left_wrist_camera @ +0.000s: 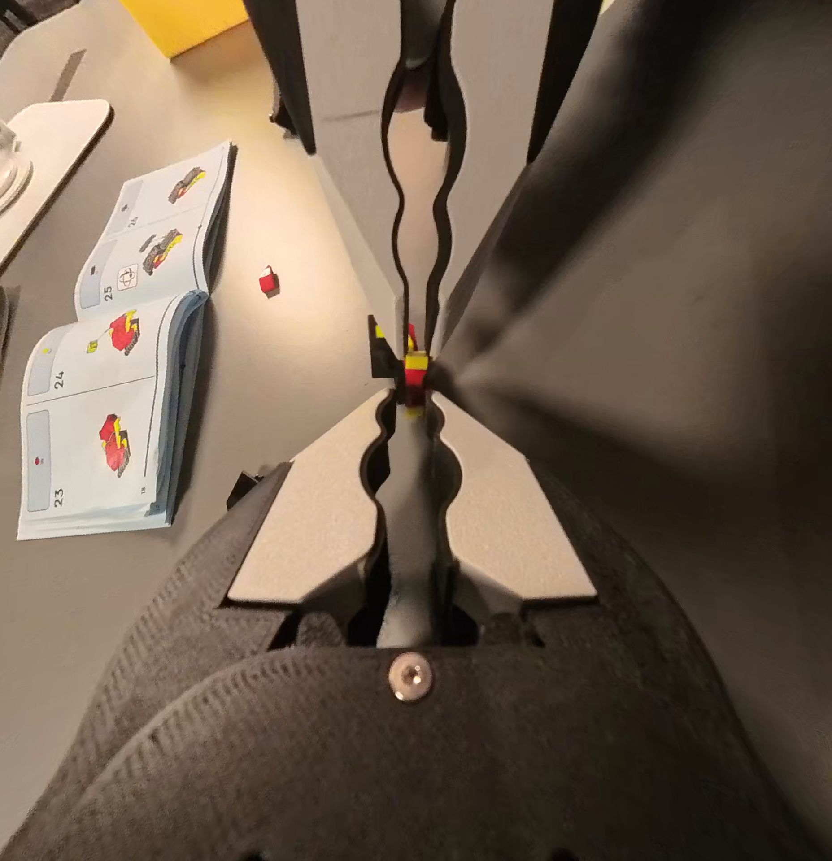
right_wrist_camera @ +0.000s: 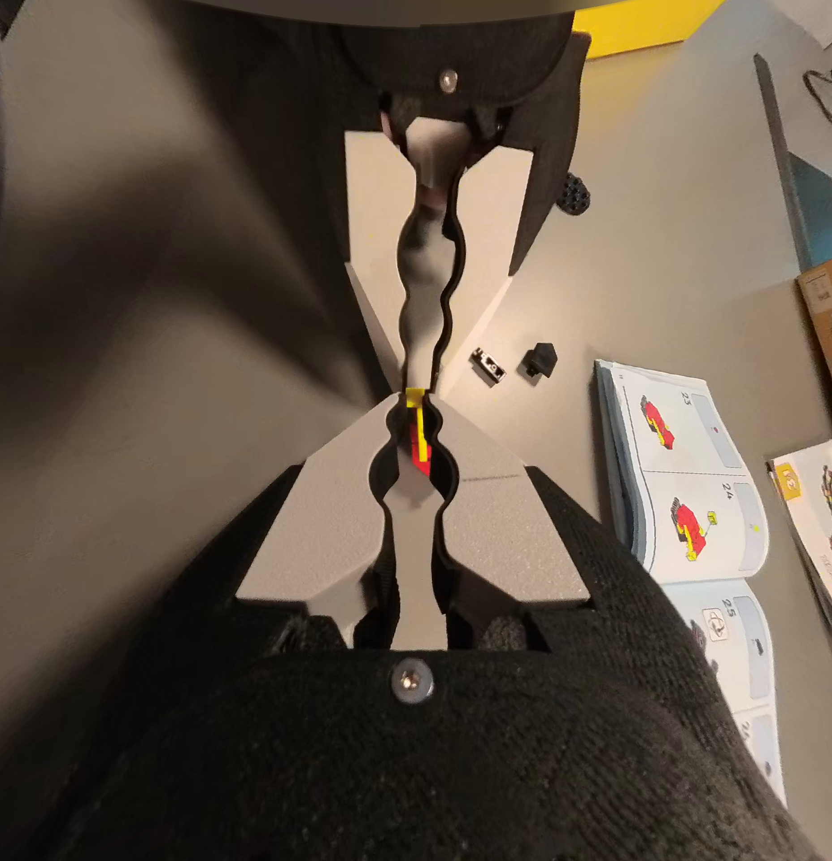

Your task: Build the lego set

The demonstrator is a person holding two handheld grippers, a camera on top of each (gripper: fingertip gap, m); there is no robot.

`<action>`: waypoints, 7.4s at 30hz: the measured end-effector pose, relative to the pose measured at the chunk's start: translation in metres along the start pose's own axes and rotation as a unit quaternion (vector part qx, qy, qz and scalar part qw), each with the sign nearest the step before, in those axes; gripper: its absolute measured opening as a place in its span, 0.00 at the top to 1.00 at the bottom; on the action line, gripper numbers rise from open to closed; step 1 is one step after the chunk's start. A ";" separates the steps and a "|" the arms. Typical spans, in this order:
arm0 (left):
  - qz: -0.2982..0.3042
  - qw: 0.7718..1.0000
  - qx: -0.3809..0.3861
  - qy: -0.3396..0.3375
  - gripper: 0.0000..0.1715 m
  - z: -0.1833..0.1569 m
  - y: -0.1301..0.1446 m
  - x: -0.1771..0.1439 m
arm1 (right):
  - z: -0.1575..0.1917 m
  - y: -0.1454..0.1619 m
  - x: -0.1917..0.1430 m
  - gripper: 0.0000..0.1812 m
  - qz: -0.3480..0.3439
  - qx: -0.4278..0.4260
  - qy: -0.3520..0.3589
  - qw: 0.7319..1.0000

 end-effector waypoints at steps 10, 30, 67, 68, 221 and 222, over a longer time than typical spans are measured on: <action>-0.021 1.000 -0.012 0.003 0.90 0.002 -0.001 -0.004 | 0.000 0.001 -0.004 0.98 -0.007 0.000 0.004 1.000; -0.013 1.000 -0.003 -0.003 0.93 0.000 -0.005 0.004 | 0.002 -0.001 -0.003 0.98 0.027 -0.035 0.018 0.999; -0.039 0.998 0.008 -0.052 0.96 -0.001 -0.010 0.002 | -0.015 -0.018 -0.003 0.98 0.112 -0.044 -0.039 0.992; -0.041 0.998 0.005 -0.050 0.96 0.000 -0.010 0.002 | -0.014 -0.018 -0.004 0.98 0.111 -0.065 -0.034 0.991; 0.033 0.974 -0.219 -0.053 0.75 0.043 -0.028 0.050 | -0.072 0.051 -0.010 0.99 -0.008 -0.003 -0.164 0.986; 0.033 0.974 -0.218 -0.053 0.76 0.043 -0.027 0.050 | -0.072 0.051 -0.010 0.99 -0.008 -0.003 -0.167 0.986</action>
Point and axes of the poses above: each gripper's, where its closed fingertips meet, x out along the fingers, y out of its underside, z = x × y across the jaws, the point moved 9 cm from there along -x, back along the fingers, and after that the axes turned 6 degrees about -x, right-handed, at the moved point
